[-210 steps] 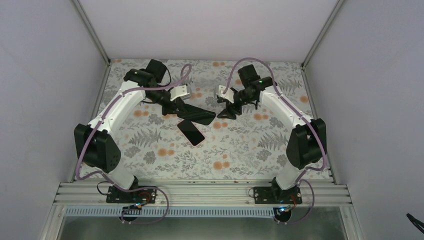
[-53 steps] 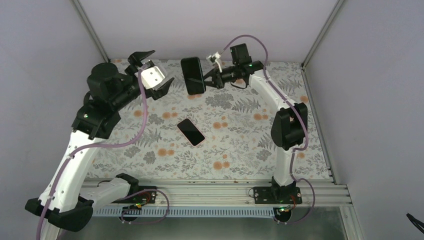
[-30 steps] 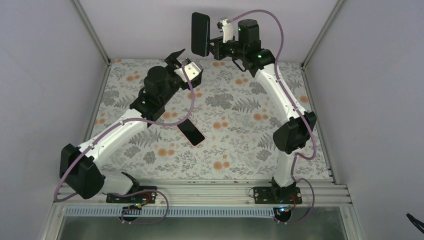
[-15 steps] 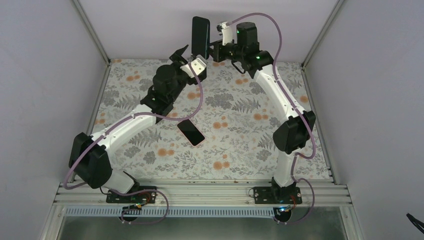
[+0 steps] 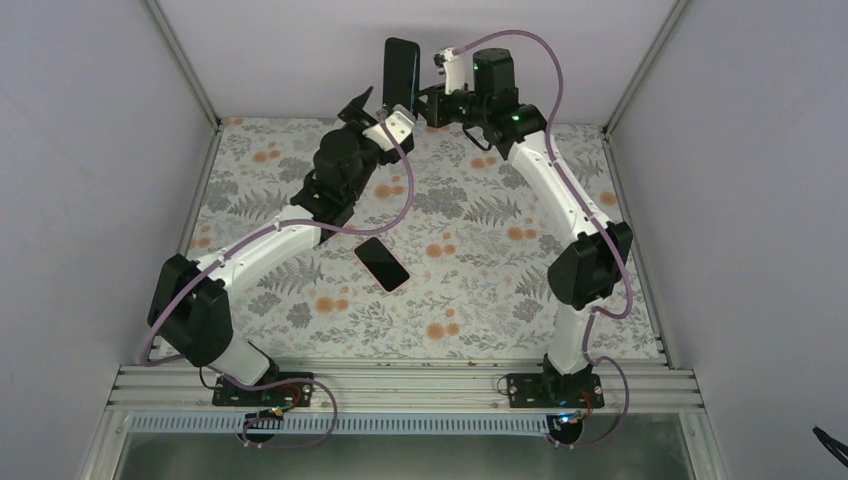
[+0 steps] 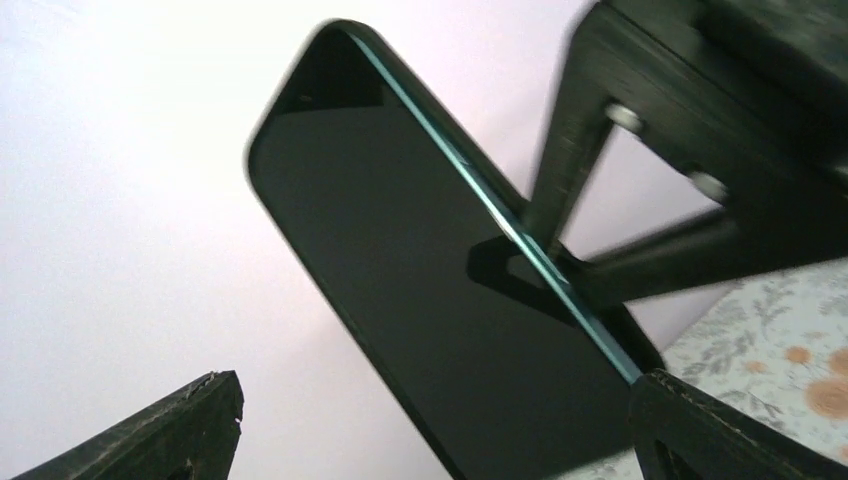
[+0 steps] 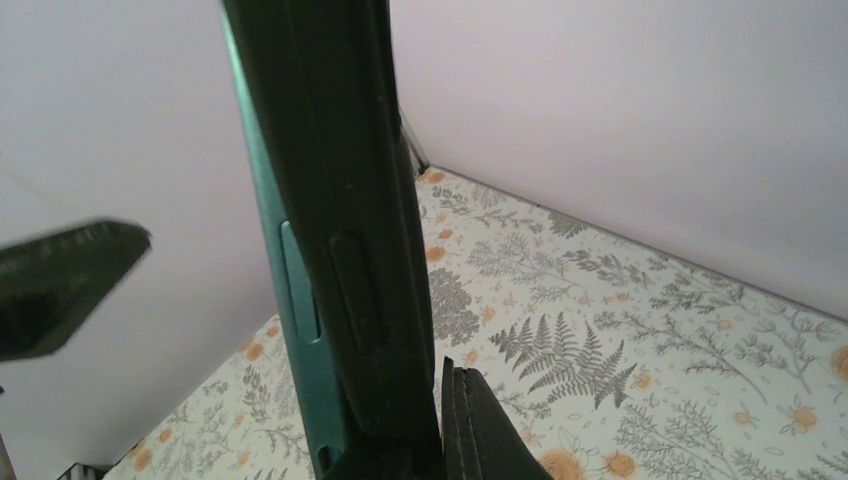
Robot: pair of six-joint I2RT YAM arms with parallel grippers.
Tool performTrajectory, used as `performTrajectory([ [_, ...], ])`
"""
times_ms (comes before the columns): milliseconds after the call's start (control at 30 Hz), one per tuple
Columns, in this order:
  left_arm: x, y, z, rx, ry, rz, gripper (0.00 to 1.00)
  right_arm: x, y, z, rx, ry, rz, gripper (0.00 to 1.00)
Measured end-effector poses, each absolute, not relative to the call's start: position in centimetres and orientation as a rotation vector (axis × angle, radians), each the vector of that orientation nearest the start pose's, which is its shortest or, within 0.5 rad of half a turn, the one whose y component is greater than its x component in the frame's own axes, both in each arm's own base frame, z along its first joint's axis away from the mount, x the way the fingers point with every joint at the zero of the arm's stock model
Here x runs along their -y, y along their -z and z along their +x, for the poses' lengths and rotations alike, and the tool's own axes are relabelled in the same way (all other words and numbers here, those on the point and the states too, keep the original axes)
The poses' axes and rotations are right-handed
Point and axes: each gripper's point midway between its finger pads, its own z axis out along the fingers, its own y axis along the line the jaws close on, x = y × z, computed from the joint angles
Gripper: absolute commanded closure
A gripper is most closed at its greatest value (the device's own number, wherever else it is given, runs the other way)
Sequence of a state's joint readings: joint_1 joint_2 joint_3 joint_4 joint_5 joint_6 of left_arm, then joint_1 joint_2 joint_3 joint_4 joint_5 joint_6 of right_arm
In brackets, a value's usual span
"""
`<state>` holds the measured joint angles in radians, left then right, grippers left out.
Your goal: Take the phone out of the phone case
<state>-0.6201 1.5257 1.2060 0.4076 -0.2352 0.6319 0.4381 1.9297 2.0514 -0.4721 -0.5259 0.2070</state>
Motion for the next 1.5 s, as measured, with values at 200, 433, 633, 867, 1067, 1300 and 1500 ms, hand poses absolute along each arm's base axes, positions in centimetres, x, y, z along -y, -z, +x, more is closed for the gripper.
performTrajectory([
  [200,25.2,-39.1,43.7,-1.292,-0.224,0.654,0.05,-31.6,-36.5,46.4,-1.916,-0.958,-0.592,0.97],
  [433,25.6,-39.1,43.7,-1.299,-0.190,0.654,0.04,-31.4,-37.1,46.2,-1.909,-0.962,-0.582,0.97],
  [633,25.9,-38.7,43.6,-1.312,-0.158,0.661,0.05,-31.2,-37.4,46.2,-1.906,-0.951,-0.573,0.97],
  [867,26.2,-38.3,43.6,-1.321,-0.141,0.679,0.04,-31.2,-37.4,46.3,-1.907,-0.947,-0.569,0.97],
  [1067,26.8,-37.2,43.8,-1.341,-0.136,0.700,0.03,-31.4,-37.5,46.0,-1.904,-0.968,-0.578,0.97],
  [1300,26.9,-35.8,44.4,-1.369,-0.156,0.698,0.03,-31.4,-37.5,45.9,-1.904,-0.973,-0.579,0.97],
  [1500,26.6,-35.5,44.0,-1.359,-0.148,0.688,0.02,-31.5,-37.5,45.9,-1.905,-0.972,-0.580,0.97],
])
